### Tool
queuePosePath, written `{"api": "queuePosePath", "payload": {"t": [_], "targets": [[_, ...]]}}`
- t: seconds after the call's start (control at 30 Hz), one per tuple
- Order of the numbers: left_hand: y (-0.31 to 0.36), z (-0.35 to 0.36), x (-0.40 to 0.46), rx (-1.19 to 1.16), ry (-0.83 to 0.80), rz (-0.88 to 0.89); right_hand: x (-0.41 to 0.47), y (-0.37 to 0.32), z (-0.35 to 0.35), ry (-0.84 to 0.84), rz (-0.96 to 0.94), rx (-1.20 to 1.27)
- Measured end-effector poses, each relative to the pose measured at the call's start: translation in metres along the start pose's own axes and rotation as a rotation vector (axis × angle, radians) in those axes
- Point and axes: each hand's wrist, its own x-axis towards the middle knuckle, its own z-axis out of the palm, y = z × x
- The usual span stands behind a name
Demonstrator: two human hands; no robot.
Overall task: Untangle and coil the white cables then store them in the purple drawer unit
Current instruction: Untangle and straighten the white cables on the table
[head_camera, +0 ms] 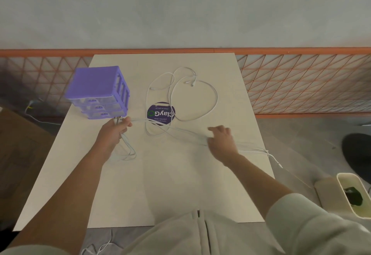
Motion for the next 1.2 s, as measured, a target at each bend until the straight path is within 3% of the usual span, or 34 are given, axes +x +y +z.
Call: {"api": "queuePosePath", "payload": {"t": [0.13,0.27,0.4,0.6,0.7,0.9,1.1,1.2], "targets": [[0.003,-0.006,0.000,0.005,-0.059,0.041,0.003,-0.074,0.011,-0.141,-0.297,0.137],[0.009,-0.006,-0.003,0.017,-0.134,0.075,0.014,-0.105,0.015,-0.219,-0.385,0.131],[0.014,-0.008,-0.001,0.010,-0.119,0.066,0.018,-0.095,0.010,-0.107,-0.295,0.110],[0.021,0.021,-0.009,0.092,-0.177,0.058,0.016,-0.065,-0.017,0.129,-0.132,-0.162],[0.024,0.040,-0.011,0.051,-0.213,0.061,0.020,-0.062,-0.025,0.074,-0.051,-0.163],[0.037,0.062,-0.015,0.071,-0.261,0.079,0.017,-0.095,-0.025,-0.105,-0.058,0.380],[0.036,0.061,-0.013,0.150,-0.227,0.124,0.019,-0.099,-0.028,0.008,-0.139,0.160],[0.032,0.047,-0.004,-0.012,-0.127,0.104,0.024,-0.086,-0.033,0.086,-0.099,0.066]]}}
